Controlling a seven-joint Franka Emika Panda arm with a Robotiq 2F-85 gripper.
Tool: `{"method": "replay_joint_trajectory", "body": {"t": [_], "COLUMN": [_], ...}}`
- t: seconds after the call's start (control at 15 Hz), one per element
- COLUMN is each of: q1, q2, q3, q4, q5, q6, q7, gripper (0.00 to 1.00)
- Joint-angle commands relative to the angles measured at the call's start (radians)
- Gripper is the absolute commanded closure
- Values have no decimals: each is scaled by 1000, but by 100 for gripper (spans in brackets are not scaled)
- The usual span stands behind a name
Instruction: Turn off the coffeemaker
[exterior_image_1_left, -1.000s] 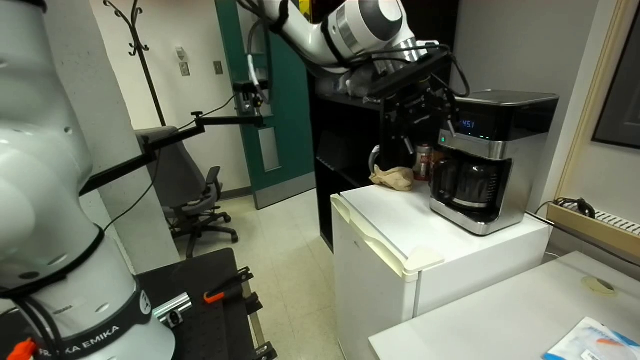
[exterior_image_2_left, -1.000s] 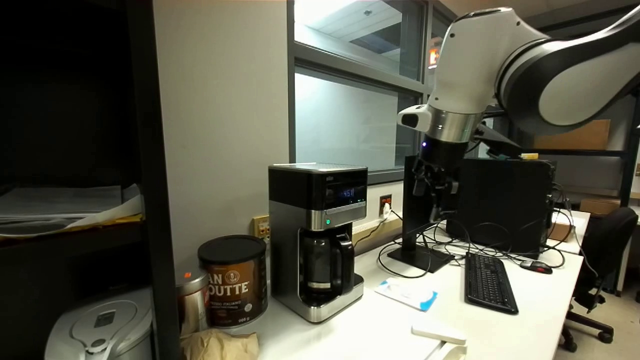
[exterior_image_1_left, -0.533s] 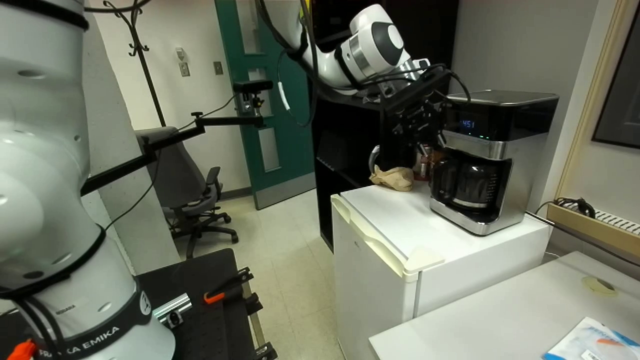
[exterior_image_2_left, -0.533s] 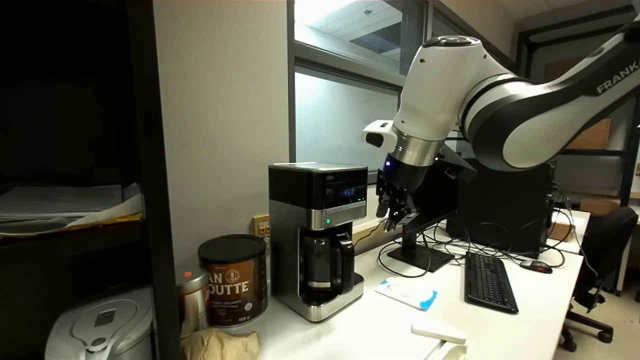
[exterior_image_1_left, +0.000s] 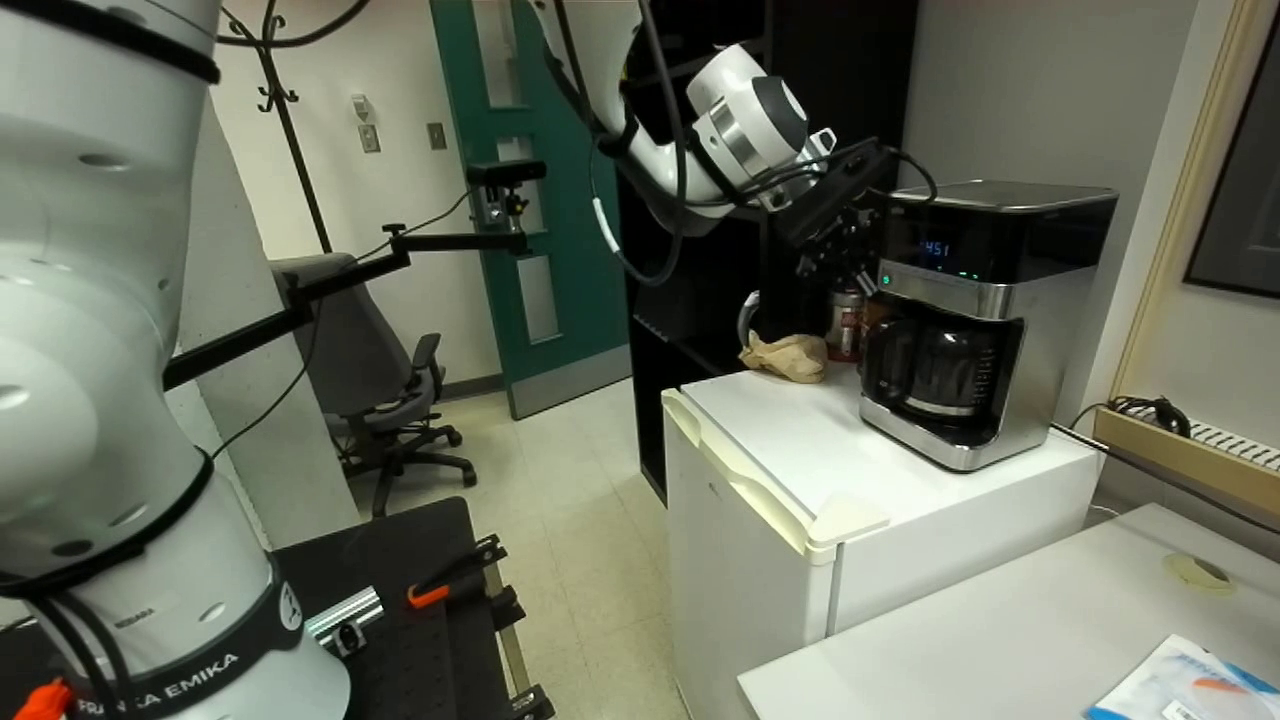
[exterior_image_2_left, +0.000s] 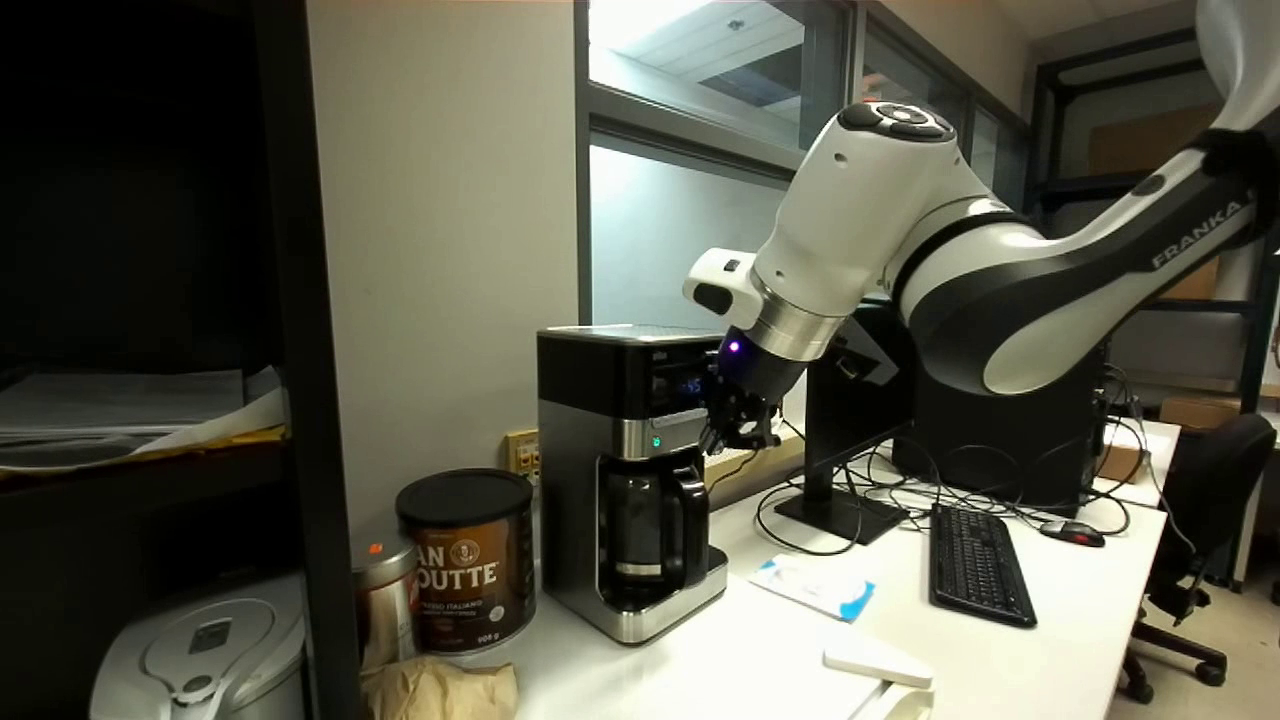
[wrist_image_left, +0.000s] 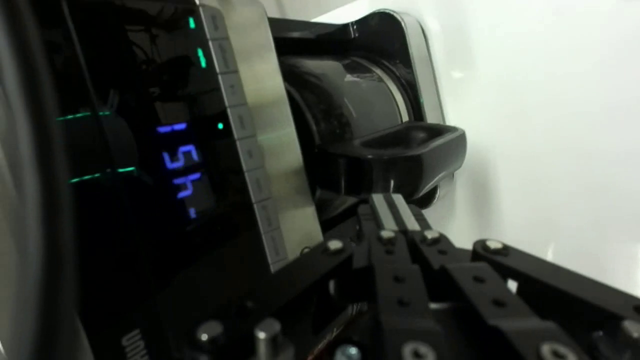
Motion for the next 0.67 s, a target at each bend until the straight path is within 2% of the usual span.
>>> {"method": "replay_joint_trajectory", "body": {"t": [0.0,0.6], "q1": [29,65], "q2": [69,111], "q3": [-37,-95], "q4": [74,134], "q5": [-109,-317], "q6": [89,185], "q7": [75,248], "gripper": [100,100]}}
